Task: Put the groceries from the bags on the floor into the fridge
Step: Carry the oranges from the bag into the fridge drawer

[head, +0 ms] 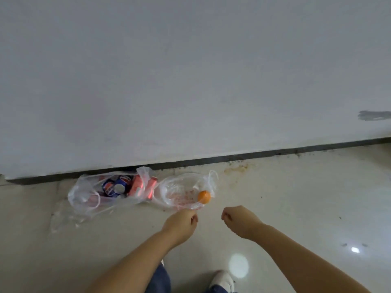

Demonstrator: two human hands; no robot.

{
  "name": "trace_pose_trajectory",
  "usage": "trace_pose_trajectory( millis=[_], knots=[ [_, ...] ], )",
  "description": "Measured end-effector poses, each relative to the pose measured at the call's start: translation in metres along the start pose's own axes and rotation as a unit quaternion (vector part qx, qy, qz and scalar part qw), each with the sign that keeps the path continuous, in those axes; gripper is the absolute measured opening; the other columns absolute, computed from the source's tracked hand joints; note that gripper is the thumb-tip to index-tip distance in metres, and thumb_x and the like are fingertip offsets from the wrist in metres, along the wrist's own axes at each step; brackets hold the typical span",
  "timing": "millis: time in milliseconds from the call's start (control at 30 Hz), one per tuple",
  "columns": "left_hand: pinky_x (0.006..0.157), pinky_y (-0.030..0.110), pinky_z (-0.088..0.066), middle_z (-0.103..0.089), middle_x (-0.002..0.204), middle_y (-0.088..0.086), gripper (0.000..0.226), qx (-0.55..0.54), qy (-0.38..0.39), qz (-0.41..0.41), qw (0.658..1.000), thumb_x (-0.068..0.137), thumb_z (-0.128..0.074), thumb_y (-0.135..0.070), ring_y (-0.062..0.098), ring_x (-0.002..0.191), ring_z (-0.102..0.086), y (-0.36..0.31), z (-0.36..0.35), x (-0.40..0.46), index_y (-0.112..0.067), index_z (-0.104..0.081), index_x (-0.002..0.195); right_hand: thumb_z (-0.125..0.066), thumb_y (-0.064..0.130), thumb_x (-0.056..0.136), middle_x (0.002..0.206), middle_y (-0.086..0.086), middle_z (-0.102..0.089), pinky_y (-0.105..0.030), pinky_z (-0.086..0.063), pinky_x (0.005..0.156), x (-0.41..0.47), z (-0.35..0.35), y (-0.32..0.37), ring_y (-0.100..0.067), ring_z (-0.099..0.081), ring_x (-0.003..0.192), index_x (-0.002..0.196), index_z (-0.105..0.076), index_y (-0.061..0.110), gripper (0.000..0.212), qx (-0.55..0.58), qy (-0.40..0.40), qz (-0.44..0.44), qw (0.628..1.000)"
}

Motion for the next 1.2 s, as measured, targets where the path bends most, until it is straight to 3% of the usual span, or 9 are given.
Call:
trace_pose_trajectory(
  millis=[133,267,400,567,667,733,900,1067,1200],
  knots=[
    [0.083,0.035,-0.050,-0.066,0.101,0.005,0.022,0.044,0.006,-0.037,0.998,0.096,-0.044,-0.030,0.022,0.091,-0.062,0.054,-0.045,0.145,-0.017,-0.061,0.101,-0.036,0.018,0.098,0.143,0.002,-0.041,-0.035,-0.044,0.098,0.140,-0.067,-0.019,-0.025,-0.051,0.120,0.138,-0.044,0.029,0.043,-0.035,-0.021,0.073,0.997],
    [0.090,0.035,-0.047,-0.059,0.117,0.007,0.028,0.142,0.016,-0.054,0.988,0.094,-0.050,-0.024,0.024,0.103,-0.058,0.088,-0.073,0.254,-0.016,-0.054,0.121,-0.041,0.022,0.099,0.150,0.005,-0.032,-0.036,-0.050,0.093,0.247,-0.104,-0.028,-0.025,-0.053,0.118,0.147,-0.023,0.033,0.052,-0.095,-0.041,0.122,0.987],
    [0.086,0.030,-0.044,-0.058,0.119,0.000,0.026,0.182,0.028,-0.151,0.971,0.097,-0.044,-0.026,0.018,0.100,-0.056,0.093,-0.099,0.314,-0.022,-0.056,0.120,-0.037,0.018,0.099,0.134,0.003,-0.051,-0.026,-0.045,0.087,0.304,-0.113,-0.062,-0.020,-0.057,0.112,0.141,-0.042,0.027,0.043,-0.122,-0.063,0.089,0.987],
    [0.086,0.023,-0.041,-0.042,0.136,0.004,0.039,0.180,0.133,-0.184,0.957,0.095,-0.049,-0.032,0.027,0.117,-0.050,0.086,-0.140,0.311,-0.028,-0.045,0.134,-0.039,0.011,0.097,0.143,-0.005,-0.042,-0.034,-0.042,0.103,0.288,-0.130,-0.107,-0.024,-0.042,0.129,0.140,-0.044,0.023,0.045,-0.155,-0.064,0.076,0.983],
    [0.093,0.053,-0.043,-0.035,0.135,-0.003,0.062,0.265,0.176,-0.193,0.928,0.081,-0.060,-0.035,0.030,0.119,-0.048,0.087,-0.159,0.319,-0.044,-0.030,0.135,-0.036,0.017,0.100,0.158,-0.007,-0.015,-0.040,-0.027,0.114,0.279,-0.163,-0.118,-0.027,-0.015,0.145,0.148,-0.029,0.022,0.049,-0.191,-0.019,0.104,0.976],
    [0.090,0.062,-0.041,-0.030,0.138,-0.004,0.072,0.301,0.196,-0.193,0.913,0.075,-0.065,-0.031,0.028,0.125,-0.040,0.089,-0.174,0.322,-0.038,-0.026,0.136,-0.033,0.020,0.101,0.160,-0.010,-0.003,-0.040,-0.014,0.119,0.284,-0.178,-0.125,-0.027,-0.003,0.148,0.150,-0.021,0.021,0.051,-0.243,-0.007,0.131,0.961],
    [0.088,0.030,-0.043,-0.044,0.126,-0.001,0.051,0.167,0.128,-0.222,0.952,0.079,-0.067,-0.033,0.023,0.114,-0.050,0.093,-0.161,0.331,-0.026,-0.044,0.124,-0.038,0.023,0.099,0.159,-0.015,0.012,-0.042,-0.003,0.119,0.291,-0.195,-0.135,-0.028,0.009,0.147,0.152,-0.005,0.028,0.063,-0.294,0.017,0.156,0.943],
    [0.085,0.028,-0.038,-0.043,0.132,0.006,0.057,0.014,0.034,-0.099,0.994,0.079,-0.071,-0.030,0.024,0.114,-0.049,0.101,-0.104,0.316,-0.023,-0.044,0.129,-0.033,0.022,0.100,0.160,-0.010,0.011,-0.044,-0.018,0.117,0.275,-0.175,-0.121,-0.029,-0.007,0.147,0.152,-0.005,0.030,0.059,-0.250,0.074,0.076,0.962],
    [0.082,0.032,-0.047,-0.047,0.125,0.003,0.061,0.012,0.077,-0.063,0.995,0.075,-0.073,-0.034,0.023,0.109,-0.052,0.073,-0.071,0.256,-0.027,-0.042,0.128,-0.034,0.019,0.101,0.159,-0.007,-0.007,-0.035,-0.047,0.083,0.221,-0.098,-0.068,-0.032,-0.048,0.124,0.150,-0.015,0.025,0.053,-0.165,0.015,0.057,0.985]
  ],
)
Point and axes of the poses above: each hand's wrist, its own x-axis towards the middle knuckle, its own z-axis out of the back of the hand, y = z × x, the point moved 7 cm from there along x, towards the middle knuckle
